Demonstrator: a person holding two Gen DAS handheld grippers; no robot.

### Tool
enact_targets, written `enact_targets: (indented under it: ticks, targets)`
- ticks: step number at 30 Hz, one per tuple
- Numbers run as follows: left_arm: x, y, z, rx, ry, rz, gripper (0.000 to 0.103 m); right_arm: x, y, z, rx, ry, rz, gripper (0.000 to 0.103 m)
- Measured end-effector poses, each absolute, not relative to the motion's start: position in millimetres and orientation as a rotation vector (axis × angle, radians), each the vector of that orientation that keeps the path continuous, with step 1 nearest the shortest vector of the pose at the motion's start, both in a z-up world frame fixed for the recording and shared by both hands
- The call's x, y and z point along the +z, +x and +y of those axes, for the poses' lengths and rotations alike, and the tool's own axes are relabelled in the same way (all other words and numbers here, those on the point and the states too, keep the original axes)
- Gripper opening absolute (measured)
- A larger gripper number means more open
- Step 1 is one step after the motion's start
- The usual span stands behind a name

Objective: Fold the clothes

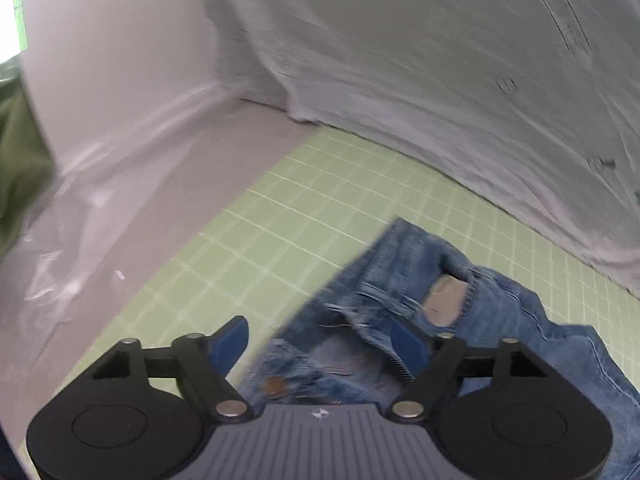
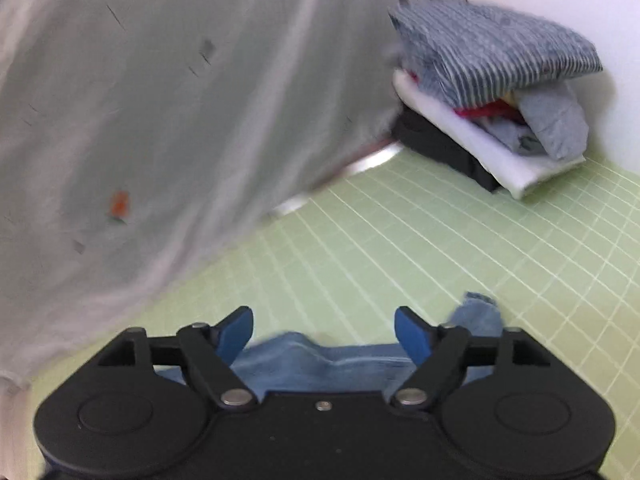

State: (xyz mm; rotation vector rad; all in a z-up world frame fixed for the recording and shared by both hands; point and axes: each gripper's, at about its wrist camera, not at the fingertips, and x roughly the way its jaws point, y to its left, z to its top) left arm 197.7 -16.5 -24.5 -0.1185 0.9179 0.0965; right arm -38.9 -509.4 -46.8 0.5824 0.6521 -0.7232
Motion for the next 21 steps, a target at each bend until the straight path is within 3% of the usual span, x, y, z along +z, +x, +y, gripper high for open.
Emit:
enact_targets:
  ticks: [8,9,10,13,15,21]
  targets:
    - [-79.1,237.4,-75.5,-0.013,0.021,1.031,0.088,-131.6,9.4,-536.6,-0.697,0.535,0.937,0.078]
    - [-84.2,241.0,-81.8,-0.014,0.049,1.039,0.088,-137.7,13.0,-536.8,-0.693,0.522,0.954,0.069]
    - [-88.7,244.2,-86.9,-0.011,0.072,1.044,0.089,-140.4,15.0,-536.5,-0.68,0.514,0.962,0.049]
    - [-96.2,250.2,-91.1,0.0,0.092,1.045,0.092,-139.2,18.9,-533.7,-0.633,0.484,0.972,0.019]
    - [-98.6,253.2,-90.2,0.002,0.091,1.046,0.093,-124.1,23.0,-535.6,-0.624,0.427,0.936,0.009]
    - [-97.4,256.3,-77.6,0.023,0.079,1.029,0.094,-38.5,42.2,-572.1,-0.695,0.313,0.619,0.008]
